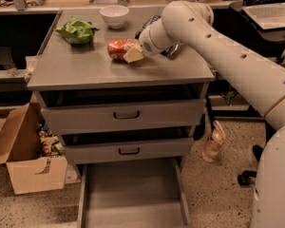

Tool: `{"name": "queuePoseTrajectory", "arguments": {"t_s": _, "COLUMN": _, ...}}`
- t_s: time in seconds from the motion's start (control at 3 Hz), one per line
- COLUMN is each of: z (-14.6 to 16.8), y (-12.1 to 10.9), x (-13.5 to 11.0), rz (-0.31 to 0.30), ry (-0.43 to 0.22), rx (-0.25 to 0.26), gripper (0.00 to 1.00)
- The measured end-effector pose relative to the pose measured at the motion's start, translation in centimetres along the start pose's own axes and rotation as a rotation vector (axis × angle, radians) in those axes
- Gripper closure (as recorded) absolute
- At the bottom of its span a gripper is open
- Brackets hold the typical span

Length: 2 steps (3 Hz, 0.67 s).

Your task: Pick coke can from bottom drawer and place on counter

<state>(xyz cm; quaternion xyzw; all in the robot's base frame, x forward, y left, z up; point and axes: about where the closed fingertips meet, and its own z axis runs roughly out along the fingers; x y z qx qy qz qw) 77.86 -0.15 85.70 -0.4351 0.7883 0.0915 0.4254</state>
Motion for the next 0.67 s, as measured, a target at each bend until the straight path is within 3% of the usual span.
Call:
{"name": "queuePoseTrajectory", "arguments": {"t_s": 0.33, "z": 0.0, "y": 0.0, "x": 0.0, "rz": 0.0, "ry": 0.0, "rx": 0.0, "gripper": 0.0}}
{"name": "queuePoseTrajectory", "arguments": {"t_s": 0.67, "z": 0.0, "y": 0.0, "x": 0.0, "rz": 0.0, "ry": 0.0, "rx": 0.0, "gripper": 0.0}}
